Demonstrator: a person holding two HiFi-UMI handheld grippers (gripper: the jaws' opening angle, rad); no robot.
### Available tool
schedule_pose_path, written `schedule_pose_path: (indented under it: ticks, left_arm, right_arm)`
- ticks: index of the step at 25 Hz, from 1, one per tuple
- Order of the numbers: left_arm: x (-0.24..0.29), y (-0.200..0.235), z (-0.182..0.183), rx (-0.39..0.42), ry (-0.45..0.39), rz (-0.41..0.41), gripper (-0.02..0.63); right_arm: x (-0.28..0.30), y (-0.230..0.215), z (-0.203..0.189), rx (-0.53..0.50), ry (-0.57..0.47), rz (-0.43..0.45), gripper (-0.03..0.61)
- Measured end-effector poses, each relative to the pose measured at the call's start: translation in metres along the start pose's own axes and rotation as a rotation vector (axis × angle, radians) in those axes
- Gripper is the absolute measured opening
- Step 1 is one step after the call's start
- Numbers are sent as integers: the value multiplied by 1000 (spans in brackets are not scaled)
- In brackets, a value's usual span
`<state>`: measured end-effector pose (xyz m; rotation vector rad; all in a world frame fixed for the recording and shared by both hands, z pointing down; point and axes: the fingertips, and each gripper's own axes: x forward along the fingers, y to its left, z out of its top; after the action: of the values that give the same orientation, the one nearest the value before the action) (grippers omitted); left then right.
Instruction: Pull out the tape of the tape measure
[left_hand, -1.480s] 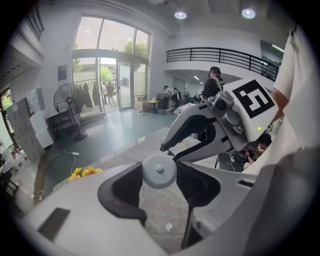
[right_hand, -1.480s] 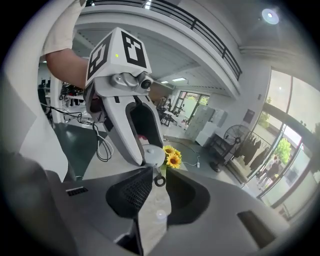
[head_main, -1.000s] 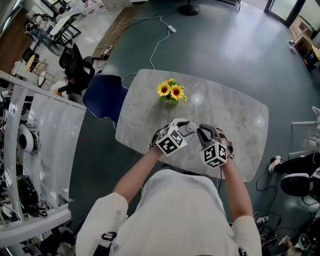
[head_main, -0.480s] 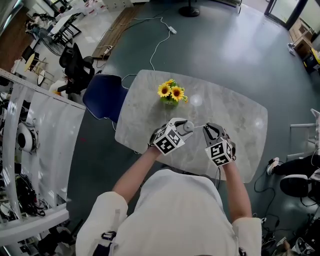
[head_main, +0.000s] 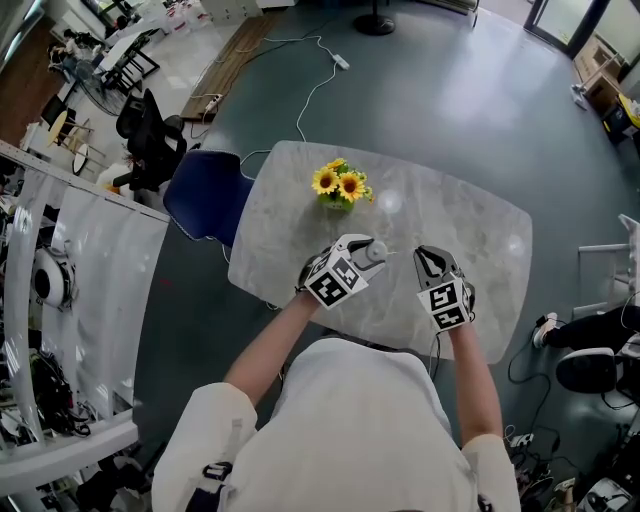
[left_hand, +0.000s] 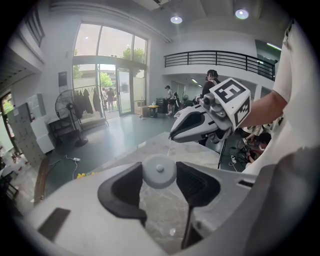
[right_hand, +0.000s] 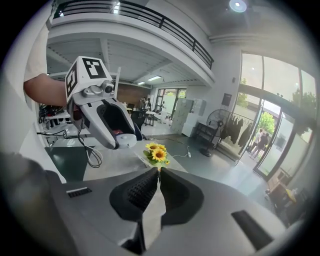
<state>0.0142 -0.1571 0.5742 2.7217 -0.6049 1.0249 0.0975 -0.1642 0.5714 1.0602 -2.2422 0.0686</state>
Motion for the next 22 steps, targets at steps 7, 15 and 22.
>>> schedule_pose_path:
  ticks: [7,15,22]
  left_arm:
    - [0,-3,1,1,-2,-7,216]
    - [-7,5,-4,-22,-11,0,216]
    - [-10,8,-3,-19,-19,6,216]
  right_arm:
    - [-8,-2,-5,26,0,-5,40]
    - [-19,-21,-17,72,7,-39,40]
    - [-25,-30,-19,86,11,-65,40]
